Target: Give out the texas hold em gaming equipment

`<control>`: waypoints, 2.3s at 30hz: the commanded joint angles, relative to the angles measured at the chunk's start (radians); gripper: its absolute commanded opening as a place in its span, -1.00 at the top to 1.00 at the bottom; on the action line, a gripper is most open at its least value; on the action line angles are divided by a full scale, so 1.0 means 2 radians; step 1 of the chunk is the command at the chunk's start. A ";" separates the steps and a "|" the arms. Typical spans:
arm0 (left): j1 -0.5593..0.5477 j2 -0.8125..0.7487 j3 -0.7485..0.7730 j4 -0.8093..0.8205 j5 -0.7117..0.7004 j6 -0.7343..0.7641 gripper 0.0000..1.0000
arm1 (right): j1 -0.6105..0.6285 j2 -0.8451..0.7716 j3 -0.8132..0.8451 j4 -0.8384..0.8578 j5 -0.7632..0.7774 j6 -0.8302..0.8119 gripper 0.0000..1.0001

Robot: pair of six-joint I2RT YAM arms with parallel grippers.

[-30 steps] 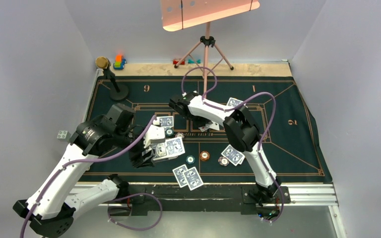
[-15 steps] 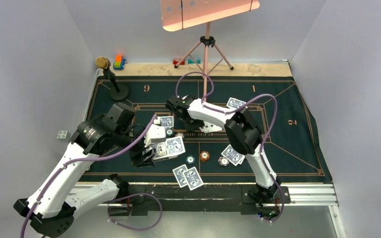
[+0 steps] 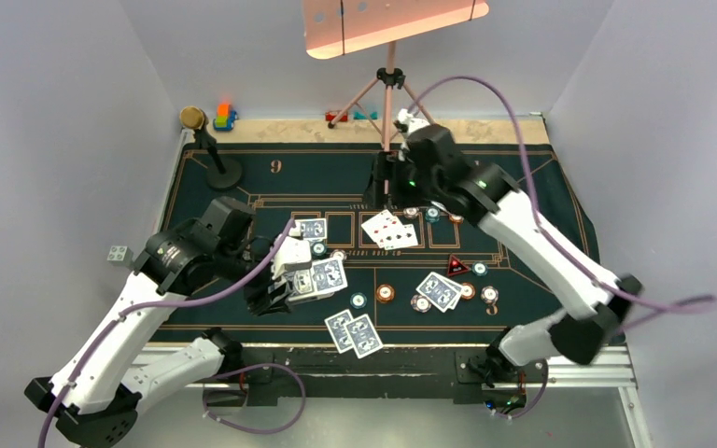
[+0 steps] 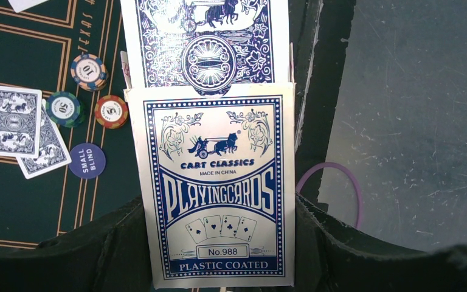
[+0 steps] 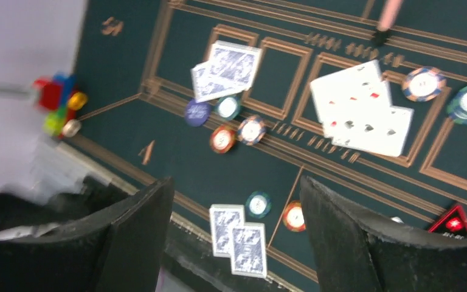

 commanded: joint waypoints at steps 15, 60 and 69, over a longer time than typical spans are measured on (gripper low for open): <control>-0.001 0.006 0.004 0.026 -0.005 -0.001 0.23 | 0.053 -0.114 -0.202 0.224 -0.297 0.116 -0.83; -0.001 0.010 0.020 0.043 -0.001 -0.019 0.28 | 0.045 -0.137 -0.256 0.250 -0.302 0.153 -0.44; -0.001 0.010 0.017 0.043 -0.002 -0.018 0.28 | 0.055 -0.120 -0.252 0.292 -0.311 0.174 -0.51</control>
